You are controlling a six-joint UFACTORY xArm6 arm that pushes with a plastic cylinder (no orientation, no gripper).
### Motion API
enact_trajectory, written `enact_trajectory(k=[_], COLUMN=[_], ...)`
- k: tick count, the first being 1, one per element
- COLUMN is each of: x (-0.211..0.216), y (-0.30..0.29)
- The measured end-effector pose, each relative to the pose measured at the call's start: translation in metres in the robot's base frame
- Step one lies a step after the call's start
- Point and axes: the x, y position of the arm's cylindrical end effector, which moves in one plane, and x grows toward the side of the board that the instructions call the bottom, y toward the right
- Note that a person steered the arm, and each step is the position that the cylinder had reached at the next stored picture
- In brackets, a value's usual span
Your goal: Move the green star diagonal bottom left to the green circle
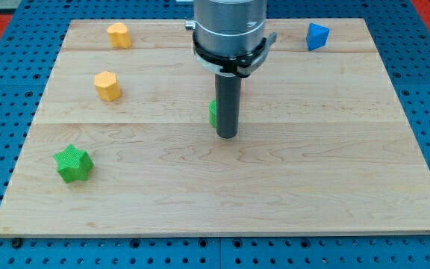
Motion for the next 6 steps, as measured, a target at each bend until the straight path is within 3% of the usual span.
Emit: enact_trajectory(k=[1, 2, 3, 4, 6], x=[0.0, 0.058, 0.017, -0.019, -0.069], y=[-0.001, -0.044, -0.133, -0.106, -0.265])
